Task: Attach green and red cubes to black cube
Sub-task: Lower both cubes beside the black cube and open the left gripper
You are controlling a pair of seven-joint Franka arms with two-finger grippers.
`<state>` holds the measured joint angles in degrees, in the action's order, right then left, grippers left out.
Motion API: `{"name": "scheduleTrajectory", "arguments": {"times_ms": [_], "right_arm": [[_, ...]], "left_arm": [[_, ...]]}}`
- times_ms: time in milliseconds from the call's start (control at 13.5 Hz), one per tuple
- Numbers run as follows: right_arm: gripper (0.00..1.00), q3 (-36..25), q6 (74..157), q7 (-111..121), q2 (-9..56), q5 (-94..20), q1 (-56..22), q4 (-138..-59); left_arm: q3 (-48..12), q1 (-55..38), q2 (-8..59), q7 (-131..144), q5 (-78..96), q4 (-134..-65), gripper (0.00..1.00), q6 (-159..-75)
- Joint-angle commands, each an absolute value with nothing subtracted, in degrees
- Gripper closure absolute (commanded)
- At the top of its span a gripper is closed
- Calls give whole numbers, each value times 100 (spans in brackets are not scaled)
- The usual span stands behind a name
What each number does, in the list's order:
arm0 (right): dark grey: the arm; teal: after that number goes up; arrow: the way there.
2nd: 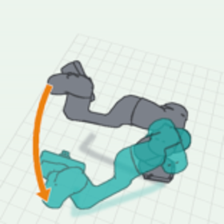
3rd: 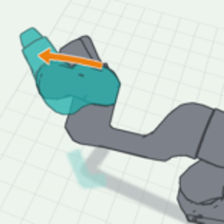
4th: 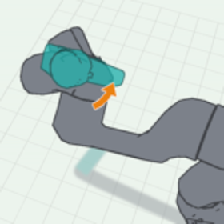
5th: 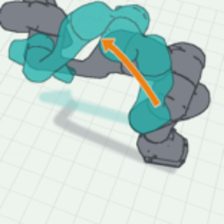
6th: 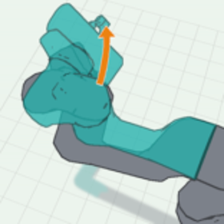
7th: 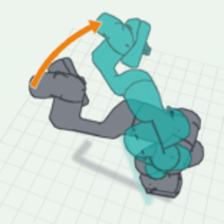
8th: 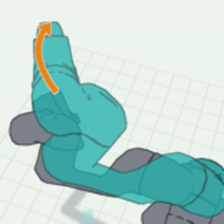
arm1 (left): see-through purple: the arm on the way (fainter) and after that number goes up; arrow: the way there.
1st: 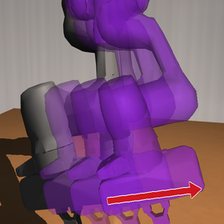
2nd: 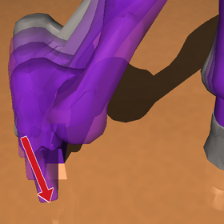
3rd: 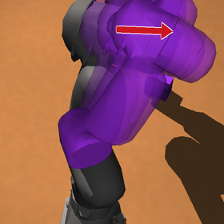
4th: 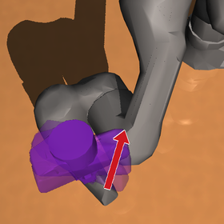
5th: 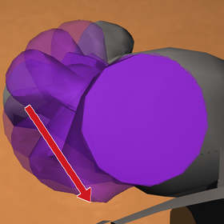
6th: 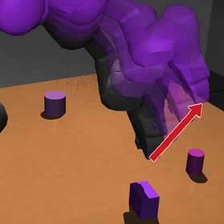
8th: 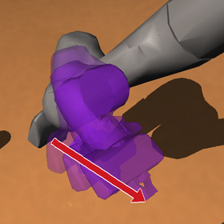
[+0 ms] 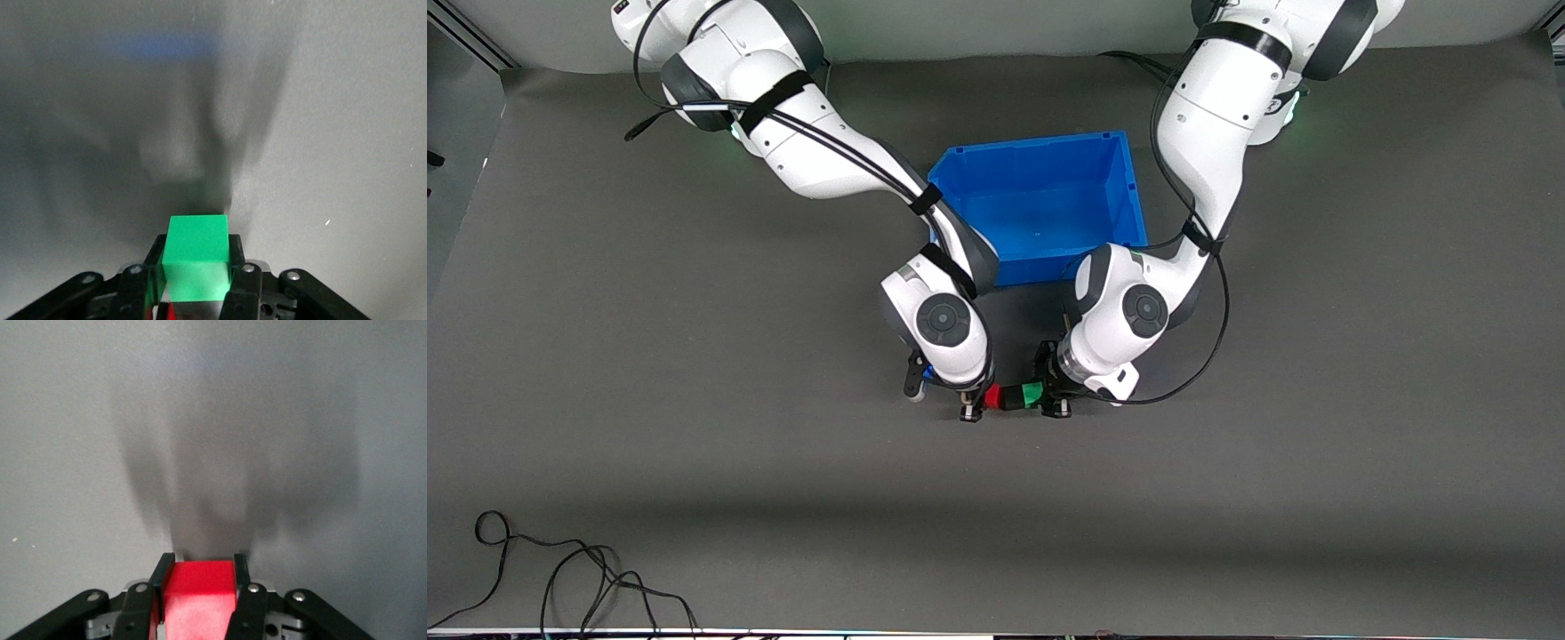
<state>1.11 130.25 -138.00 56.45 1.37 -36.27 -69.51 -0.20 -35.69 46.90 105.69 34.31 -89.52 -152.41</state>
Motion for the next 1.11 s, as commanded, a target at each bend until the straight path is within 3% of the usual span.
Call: {"name": "scheduleTrajectory", "arguments": {"times_ms": [0, 297, 371, 446, 520, 1040], "right_arm": [[100, 62, 12885, -14045, 5792, 290, -3700, -6680], [100, 53, 12894, -14054, 5818, 290, -3700, -6680], [100, 53, 12894, -14062, 5827, 290, -3700, -6671], [100, 53, 12894, -14071, 5827, 290, -3700, -6671], [100, 61, 12894, -14071, 5827, 290, -3700, -6680], [100, 35, 12911, -14107, 5862, 299, -3700, -6680]], "left_arm": [[123, -3735, 4834, 10880, 3357, -8736, 94, -15258], [211, -3850, 4843, 10890, 3357, -8736, 92, -15258], [220, -3850, 4843, 10890, 3357, -8736, 74, -15258], [220, -3850, 4843, 10881, 3305, -8736, 25, -15258], [211, -3832, 4834, 10881, 3174, -8736, 0, -15249], [605, -3709, 4607, 10828, 3050, -8885, 0, -15057]]}}
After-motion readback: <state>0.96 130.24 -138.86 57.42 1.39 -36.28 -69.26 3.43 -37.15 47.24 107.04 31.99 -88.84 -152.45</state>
